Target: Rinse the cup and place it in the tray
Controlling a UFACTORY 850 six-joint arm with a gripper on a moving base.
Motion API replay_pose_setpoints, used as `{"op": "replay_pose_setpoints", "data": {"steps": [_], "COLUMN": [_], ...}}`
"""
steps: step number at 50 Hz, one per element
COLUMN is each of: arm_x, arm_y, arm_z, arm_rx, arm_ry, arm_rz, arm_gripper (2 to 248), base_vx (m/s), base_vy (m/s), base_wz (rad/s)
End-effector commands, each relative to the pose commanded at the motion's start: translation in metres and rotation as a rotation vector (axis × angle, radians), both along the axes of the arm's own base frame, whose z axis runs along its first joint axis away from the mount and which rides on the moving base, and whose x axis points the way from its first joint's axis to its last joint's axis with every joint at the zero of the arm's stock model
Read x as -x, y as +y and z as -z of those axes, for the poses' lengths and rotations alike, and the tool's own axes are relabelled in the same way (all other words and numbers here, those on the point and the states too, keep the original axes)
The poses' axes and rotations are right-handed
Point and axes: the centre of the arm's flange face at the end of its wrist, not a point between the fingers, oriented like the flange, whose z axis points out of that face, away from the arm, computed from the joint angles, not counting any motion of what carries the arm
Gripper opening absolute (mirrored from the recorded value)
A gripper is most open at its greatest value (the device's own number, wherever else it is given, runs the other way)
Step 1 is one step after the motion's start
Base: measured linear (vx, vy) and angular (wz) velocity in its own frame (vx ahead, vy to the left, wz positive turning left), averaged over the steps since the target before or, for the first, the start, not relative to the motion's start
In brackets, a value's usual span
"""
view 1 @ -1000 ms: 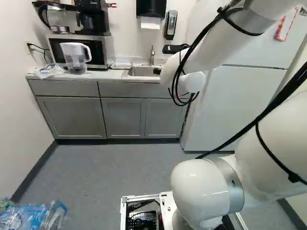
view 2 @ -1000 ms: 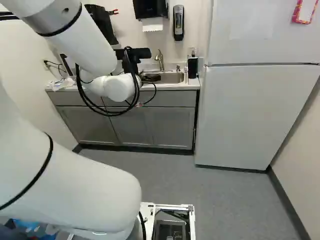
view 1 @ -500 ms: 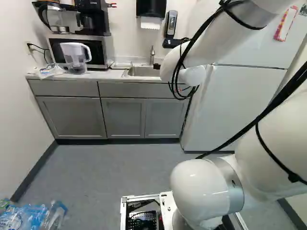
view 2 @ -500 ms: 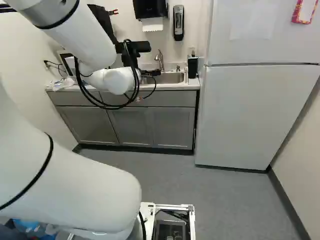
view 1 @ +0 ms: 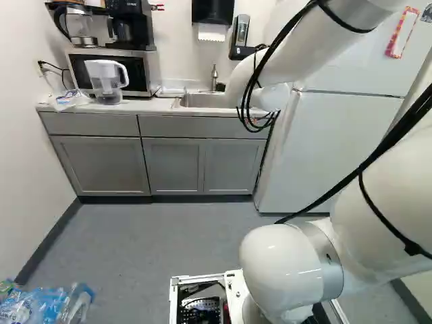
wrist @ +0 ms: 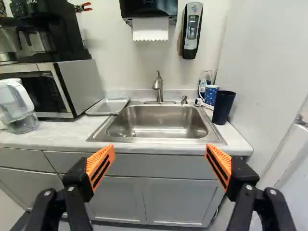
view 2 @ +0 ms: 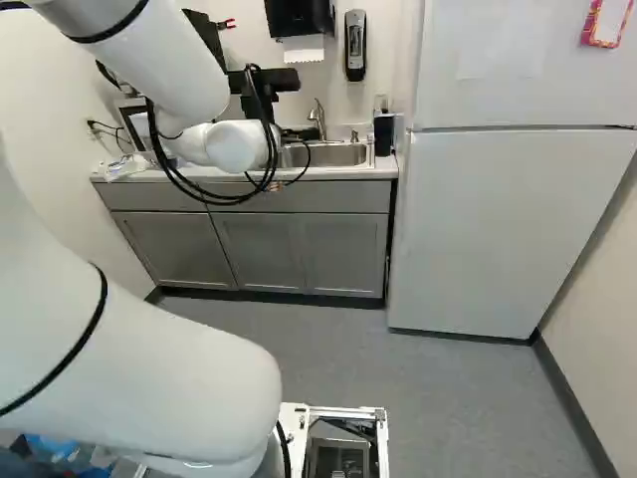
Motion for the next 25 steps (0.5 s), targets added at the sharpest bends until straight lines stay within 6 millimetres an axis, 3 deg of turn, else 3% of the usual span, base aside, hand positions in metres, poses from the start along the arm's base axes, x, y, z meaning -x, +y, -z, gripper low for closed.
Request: {"op": "replay_pose_setpoints", "data": {"steps": [25], "arm_x": [-0.011], "arm_y": [0.0], "arm_z": [-0.024], "arm_rx": [0.0], "arm_ry": [-0.008], "arm_rz": [0.0], "arm_gripper": [247], "base_vx": [0.0], "base_vy": [0.0], "base_wz": [0.0]}}
